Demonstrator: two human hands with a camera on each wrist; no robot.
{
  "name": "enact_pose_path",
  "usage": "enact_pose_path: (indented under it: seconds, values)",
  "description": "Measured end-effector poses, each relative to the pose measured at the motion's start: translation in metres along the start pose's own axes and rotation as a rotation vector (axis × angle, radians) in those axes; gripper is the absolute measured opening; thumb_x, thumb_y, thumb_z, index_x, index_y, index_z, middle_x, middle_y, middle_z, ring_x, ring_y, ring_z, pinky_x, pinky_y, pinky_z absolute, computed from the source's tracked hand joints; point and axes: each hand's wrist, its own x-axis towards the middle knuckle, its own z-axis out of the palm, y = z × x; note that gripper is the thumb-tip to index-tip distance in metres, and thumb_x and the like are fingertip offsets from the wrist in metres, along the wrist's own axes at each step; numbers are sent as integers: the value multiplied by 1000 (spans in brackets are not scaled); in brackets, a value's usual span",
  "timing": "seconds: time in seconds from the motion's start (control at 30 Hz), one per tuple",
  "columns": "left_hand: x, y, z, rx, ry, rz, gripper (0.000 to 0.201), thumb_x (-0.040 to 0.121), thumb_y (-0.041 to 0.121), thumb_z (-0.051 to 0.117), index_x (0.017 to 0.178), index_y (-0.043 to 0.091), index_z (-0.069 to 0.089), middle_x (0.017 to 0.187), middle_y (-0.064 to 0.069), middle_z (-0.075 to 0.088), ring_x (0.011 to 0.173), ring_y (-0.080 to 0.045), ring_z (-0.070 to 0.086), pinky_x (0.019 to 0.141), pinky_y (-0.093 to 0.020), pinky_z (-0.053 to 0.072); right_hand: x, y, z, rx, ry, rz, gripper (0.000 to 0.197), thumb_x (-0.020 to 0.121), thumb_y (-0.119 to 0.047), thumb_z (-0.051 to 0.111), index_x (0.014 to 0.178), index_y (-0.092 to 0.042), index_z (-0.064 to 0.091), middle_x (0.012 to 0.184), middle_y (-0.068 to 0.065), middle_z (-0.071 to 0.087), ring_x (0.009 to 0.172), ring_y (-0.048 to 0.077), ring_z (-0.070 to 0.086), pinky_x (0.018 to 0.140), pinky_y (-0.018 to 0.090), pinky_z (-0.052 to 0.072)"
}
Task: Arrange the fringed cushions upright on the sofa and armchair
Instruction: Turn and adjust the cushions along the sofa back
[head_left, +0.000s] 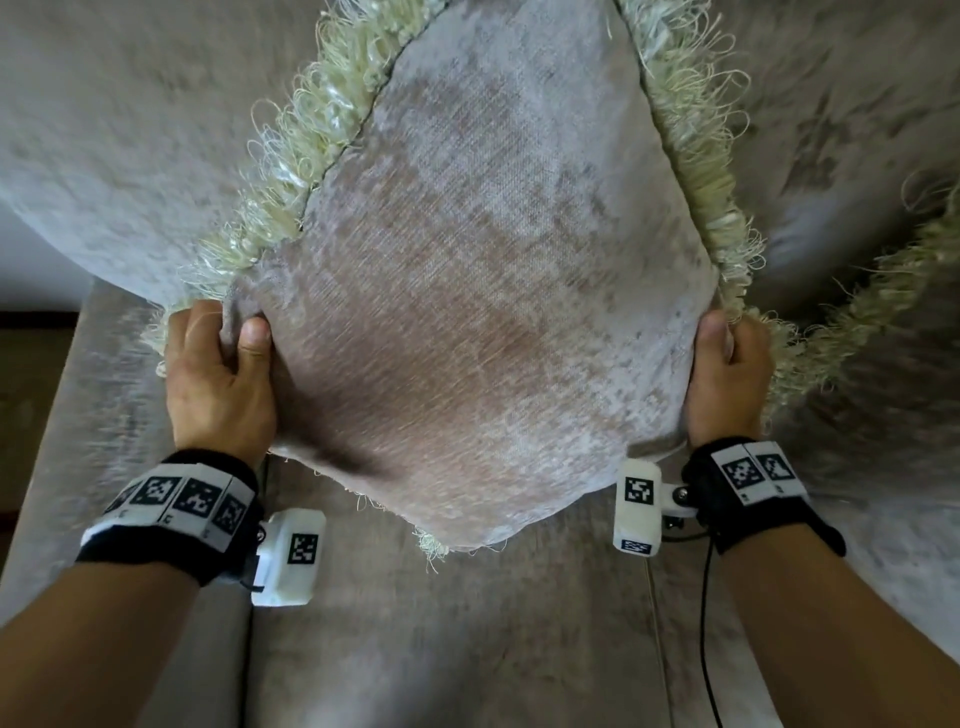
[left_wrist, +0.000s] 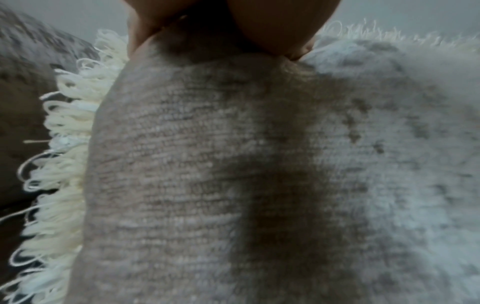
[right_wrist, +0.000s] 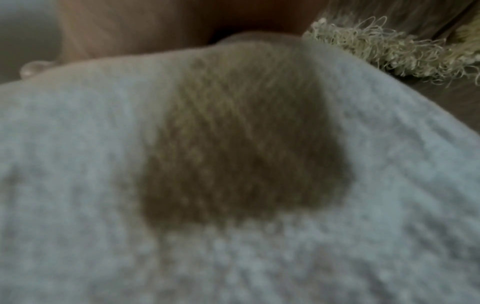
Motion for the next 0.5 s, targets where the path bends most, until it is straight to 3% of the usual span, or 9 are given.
enact_pose_path:
  seconds: [0.07, 0.13, 0.27, 0.4, 0.5]
  values:
    - [-1, 1, -1, 25, 0, -18, 57, 93, 57, 38, 106, 4, 53, 115, -22, 53, 103, -39, 54, 87, -45, 41, -1, 0, -4, -10, -8, 43, 66, 79, -71, 42, 90, -7, 50, 112, 6, 46, 100, 16, 44, 83, 26, 36]
    - [-2, 5, -3, 47, 5, -38, 50, 97, 52, 42, 107, 5, 53, 119, -22, 52, 108, -39, 53, 90, -47, 41, -3, -1, -8, -2, -10, 60, 63, 80, -71, 43, 90, -9, 50, 113, 7, 46, 94, 14, 45, 82, 27, 38]
    - [-3, 21, -10, 54, 55, -87, 41, 102, 45, 52, 119, 9, 58, 130, -19, 53, 111, -36, 55, 91, -43, 42, -8, -4, -18, 5, 34, 100, 61, 83, -74, 42, 92, -14, 51, 113, 17, 53, 89, 15, 48, 78, 27, 44]
    - [-11, 40, -18, 12, 102, -39, 36, 98, 46, 56, 119, 18, 61, 134, -16, 53, 119, -32, 55, 96, -44, 44, -20, -18, -38, 38, 81, 178, 56, 88, -77, 49, 97, -22, 54, 116, 11, 64, 97, 20, 58, 81, 31, 46]
    - [-17, 61, -27, -26, 97, 29, 34, 97, 44, 57, 119, 18, 61, 134, -17, 52, 121, -33, 53, 99, -46, 44, -28, -35, -62, 13, 148, 203, 78, 66, -99, 41, 91, -27, 56, 111, 9, 67, 99, 22, 59, 85, 34, 47]
